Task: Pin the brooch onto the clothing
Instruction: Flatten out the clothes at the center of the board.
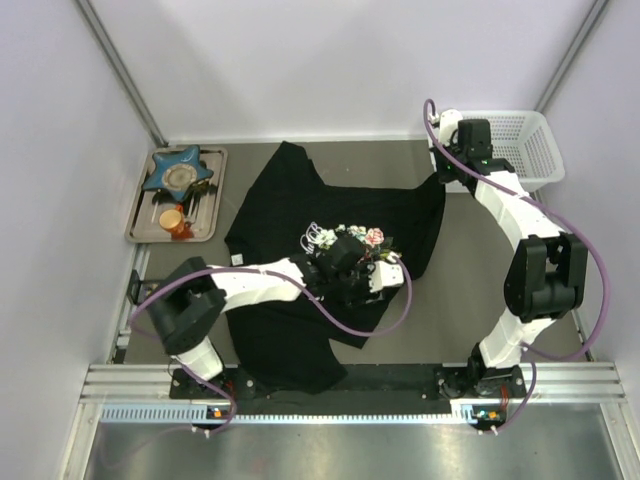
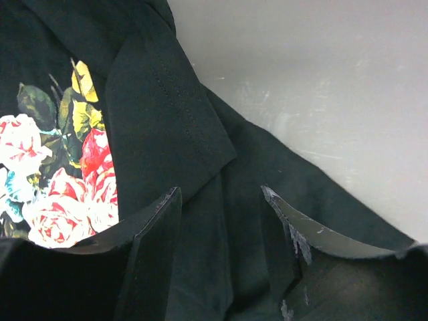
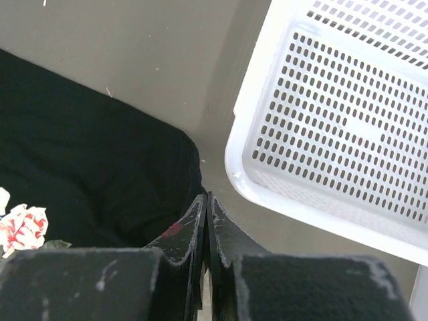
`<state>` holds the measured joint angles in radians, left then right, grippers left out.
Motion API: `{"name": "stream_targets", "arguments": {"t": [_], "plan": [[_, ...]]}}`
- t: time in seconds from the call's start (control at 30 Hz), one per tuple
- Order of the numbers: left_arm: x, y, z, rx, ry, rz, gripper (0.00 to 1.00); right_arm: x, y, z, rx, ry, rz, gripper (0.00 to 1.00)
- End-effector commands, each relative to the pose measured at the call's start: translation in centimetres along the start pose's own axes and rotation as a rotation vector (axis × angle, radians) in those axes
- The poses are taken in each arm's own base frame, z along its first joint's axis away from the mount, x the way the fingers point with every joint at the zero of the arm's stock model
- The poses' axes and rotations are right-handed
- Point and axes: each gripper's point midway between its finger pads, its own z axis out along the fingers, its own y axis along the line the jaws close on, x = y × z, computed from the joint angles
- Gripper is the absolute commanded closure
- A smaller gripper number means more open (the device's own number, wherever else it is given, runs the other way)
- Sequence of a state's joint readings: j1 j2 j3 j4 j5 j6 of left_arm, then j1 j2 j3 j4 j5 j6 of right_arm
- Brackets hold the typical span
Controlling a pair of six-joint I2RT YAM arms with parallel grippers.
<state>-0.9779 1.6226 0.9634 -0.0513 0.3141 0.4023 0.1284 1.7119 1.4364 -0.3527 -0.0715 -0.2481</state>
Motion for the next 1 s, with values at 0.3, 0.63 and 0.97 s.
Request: {"name": "stream_targets", "arguments": {"t": [0.3, 0.63, 0.97], "plan": [[0.0, 2.8, 4.5, -0.018, 0.062, 0.246, 0.52, -2.0, 0.1, -0.7, -0.005, -0.049, -0.005, 1.0], [-2.4, 5.4, 3.7, -0.033, -0.025, 0.104, 0.99, -1.6, 0.2, -0.6, -0.01, -0.041, -0.01, 1.0], [-2.6, 14.5, 2.5, -0.119, -0.123, -0.437, 0.71, -1.2, 0.0, -0.1, 0.002, -0.025, -0.018, 1.0]]}}
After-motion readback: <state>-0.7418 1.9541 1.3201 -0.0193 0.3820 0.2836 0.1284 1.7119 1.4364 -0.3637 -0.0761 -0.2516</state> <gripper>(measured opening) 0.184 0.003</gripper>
